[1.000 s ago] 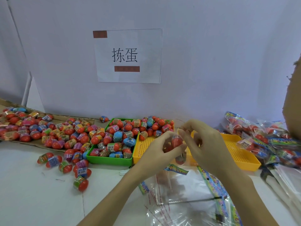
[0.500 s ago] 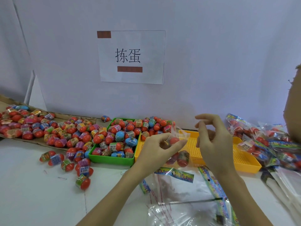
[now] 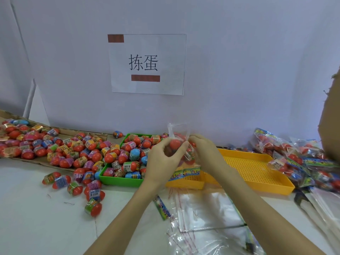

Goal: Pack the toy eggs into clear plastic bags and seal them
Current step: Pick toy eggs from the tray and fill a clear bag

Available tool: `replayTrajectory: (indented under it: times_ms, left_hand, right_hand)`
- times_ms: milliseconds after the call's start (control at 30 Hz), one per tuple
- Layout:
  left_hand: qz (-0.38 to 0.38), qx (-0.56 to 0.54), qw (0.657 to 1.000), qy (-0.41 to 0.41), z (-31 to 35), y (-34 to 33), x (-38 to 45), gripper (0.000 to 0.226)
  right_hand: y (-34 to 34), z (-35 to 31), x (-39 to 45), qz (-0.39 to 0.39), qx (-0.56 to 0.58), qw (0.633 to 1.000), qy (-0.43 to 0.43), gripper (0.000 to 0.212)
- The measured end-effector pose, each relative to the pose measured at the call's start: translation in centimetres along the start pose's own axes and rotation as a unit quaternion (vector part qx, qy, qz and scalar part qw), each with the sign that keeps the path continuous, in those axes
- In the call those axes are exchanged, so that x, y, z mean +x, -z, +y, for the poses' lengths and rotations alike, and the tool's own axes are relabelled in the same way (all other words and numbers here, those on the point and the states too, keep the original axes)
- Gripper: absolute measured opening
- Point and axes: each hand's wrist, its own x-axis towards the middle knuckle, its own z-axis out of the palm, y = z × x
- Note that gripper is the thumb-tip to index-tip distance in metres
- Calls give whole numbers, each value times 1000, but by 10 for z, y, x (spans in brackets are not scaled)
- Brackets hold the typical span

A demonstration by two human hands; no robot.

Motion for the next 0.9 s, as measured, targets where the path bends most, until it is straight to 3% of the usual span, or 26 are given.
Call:
replayTrajectory:
  times_ms: [100, 300, 500, 667, 767, 900]
  left_hand:
    - [9, -24, 1000, 15, -2, 2, 3, 16]
    - [8, 4, 1000, 23, -7, 7, 5, 14]
    - [3, -3, 1000, 26, -4, 6, 5, 26]
    - [-19, -20, 998, 48, -1, 6, 4, 34]
    - [-39, -23, 998, 46, 1, 4, 1, 37]
    - [-62, -7, 997, 42, 1, -1, -2, 35]
  right_hand:
    - [-8, 4, 12, -26, -49, 998, 8, 34]
    - [-20, 7, 17, 5, -48, 999, -11, 31]
    - [-16, 11, 8, 89, 62, 993, -46, 36]
    - [8, 21, -17, 169, 234, 950, -122, 26]
    - [23, 27, -43, 191, 348, 904, -157, 17]
    - [45, 19, -70, 212, 458, 850, -151, 18]
